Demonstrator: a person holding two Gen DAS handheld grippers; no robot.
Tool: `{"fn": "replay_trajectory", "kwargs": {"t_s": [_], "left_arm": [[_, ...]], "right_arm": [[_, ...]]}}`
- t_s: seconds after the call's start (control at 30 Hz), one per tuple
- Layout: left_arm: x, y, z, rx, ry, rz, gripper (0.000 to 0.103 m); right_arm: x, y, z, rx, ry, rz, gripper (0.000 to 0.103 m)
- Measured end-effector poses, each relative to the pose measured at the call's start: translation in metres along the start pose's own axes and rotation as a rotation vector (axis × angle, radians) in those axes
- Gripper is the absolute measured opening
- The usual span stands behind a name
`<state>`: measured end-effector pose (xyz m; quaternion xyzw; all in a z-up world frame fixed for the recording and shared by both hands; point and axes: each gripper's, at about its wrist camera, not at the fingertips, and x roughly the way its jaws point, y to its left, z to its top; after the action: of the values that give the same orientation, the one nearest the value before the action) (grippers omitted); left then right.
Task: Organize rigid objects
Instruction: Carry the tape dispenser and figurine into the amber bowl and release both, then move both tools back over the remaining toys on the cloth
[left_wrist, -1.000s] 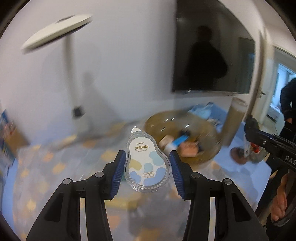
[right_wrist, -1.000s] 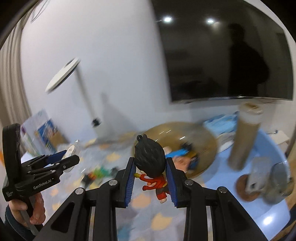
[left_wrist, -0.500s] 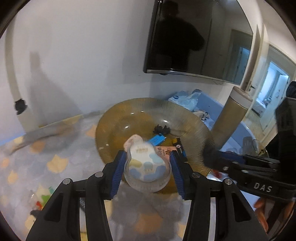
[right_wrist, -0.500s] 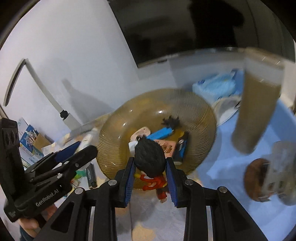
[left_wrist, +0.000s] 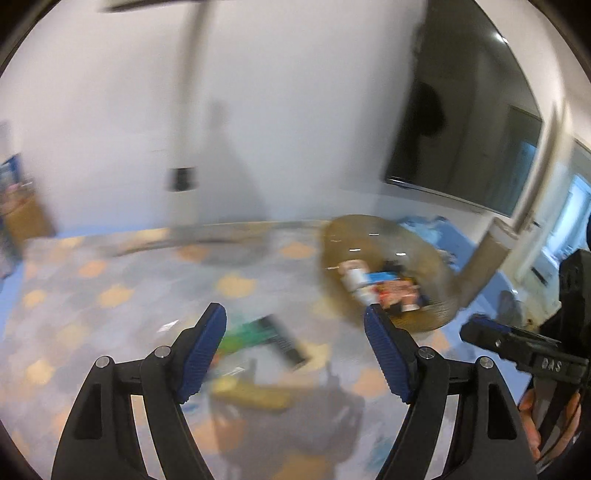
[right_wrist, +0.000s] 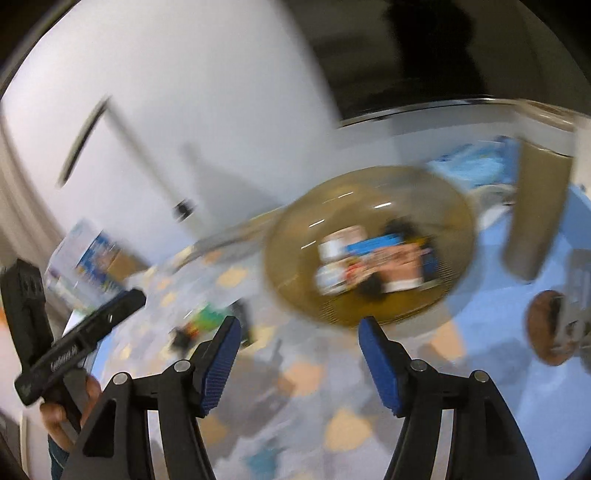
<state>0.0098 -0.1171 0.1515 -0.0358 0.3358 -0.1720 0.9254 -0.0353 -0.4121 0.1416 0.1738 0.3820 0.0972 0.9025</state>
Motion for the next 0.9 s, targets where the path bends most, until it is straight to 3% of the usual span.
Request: {"fn": "replay_trajectory", "kwargs": {"t_s": [0.13, 0.23, 0.33, 0.57, 0.8, 0.9], "left_arm": [[-0.008, 0.056, -0.038, -0.06, 0.068, 0.161, 0.081], [-0.004, 0.09, -0.071, -0.095, 0.094, 0.244, 0.081], [0.0, 0.114, -0.097, -0.117, 0.103, 0.261, 0.081], [0.021, 0.127, -0.114, -0.126, 0.162, 0.241, 0.081], [0.037, 0.119, -0.119, -0.072, 0.233, 0.329, 0.081], [0.036, 0.118, -0.12, -0.068, 0.235, 0.321, 0.081]], "right_arm": [[0.03, 0.048, -0.033, -0.074, 0.072, 0.039, 0.065], [0.064, 0.068, -0.065, -0.134, 0.115, -0.001, 0.065], [0.086, 0.078, -0.083, -0.194, 0.127, -0.045, 0.065], [0.117, 0.076, -0.1, -0.233, 0.163, -0.119, 0.065], [0.122, 0.068, -0.097, -0.205, 0.189, -0.086, 0.065], [0.119, 0.065, -0.097, -0.192, 0.189, -0.052, 0.065]]}}
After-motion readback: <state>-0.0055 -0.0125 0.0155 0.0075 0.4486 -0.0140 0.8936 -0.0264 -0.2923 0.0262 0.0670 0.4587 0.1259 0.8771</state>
